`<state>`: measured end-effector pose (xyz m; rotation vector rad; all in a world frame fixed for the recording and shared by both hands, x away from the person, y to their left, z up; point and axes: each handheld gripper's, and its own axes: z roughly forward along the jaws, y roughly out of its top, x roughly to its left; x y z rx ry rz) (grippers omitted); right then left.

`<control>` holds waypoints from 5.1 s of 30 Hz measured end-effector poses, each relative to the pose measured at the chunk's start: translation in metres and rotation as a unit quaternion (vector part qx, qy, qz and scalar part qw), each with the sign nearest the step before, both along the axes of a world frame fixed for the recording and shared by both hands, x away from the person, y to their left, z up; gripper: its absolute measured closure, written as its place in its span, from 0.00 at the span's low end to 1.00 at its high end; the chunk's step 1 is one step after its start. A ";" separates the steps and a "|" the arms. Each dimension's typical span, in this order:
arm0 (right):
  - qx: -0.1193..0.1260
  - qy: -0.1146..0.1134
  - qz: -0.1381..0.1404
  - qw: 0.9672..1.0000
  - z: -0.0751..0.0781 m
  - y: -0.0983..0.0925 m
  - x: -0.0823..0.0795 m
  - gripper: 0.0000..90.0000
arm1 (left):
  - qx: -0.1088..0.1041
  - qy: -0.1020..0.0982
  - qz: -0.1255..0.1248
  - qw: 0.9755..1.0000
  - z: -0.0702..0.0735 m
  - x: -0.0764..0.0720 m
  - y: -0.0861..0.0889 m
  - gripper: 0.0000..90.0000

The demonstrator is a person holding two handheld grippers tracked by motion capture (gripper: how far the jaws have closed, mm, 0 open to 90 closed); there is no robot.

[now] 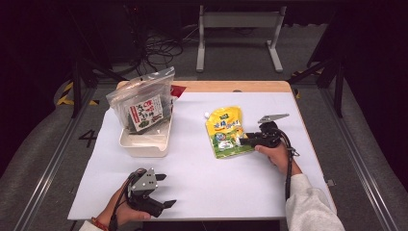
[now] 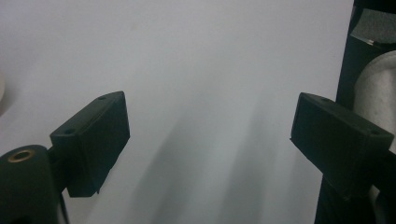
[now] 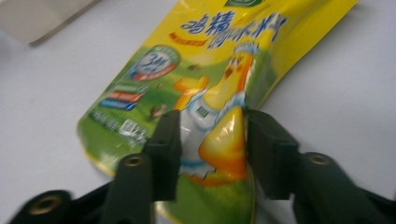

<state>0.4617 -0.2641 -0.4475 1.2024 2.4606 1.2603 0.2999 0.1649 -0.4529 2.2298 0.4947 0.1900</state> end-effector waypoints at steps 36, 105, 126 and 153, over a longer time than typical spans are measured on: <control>0.067 -0.061 0.012 0.996 0.013 0.017 -0.038 0.92 | -0.053 0.008 0.023 0.998 0.010 0.025 -0.037 0.14; -0.014 -0.159 0.135 0.978 0.035 0.062 -0.145 0.44 | -0.171 -0.038 -0.018 0.984 0.046 0.054 -0.046 0.93; -0.087 -0.153 0.053 0.983 0.017 0.001 -0.168 0.22 | -0.188 -0.068 0.000 0.980 0.064 0.049 -0.021 0.93; -0.082 -0.153 0.040 0.984 0.014 0.000 -0.169 0.19 | -0.219 -0.147 0.050 0.963 0.105 0.050 0.029 0.93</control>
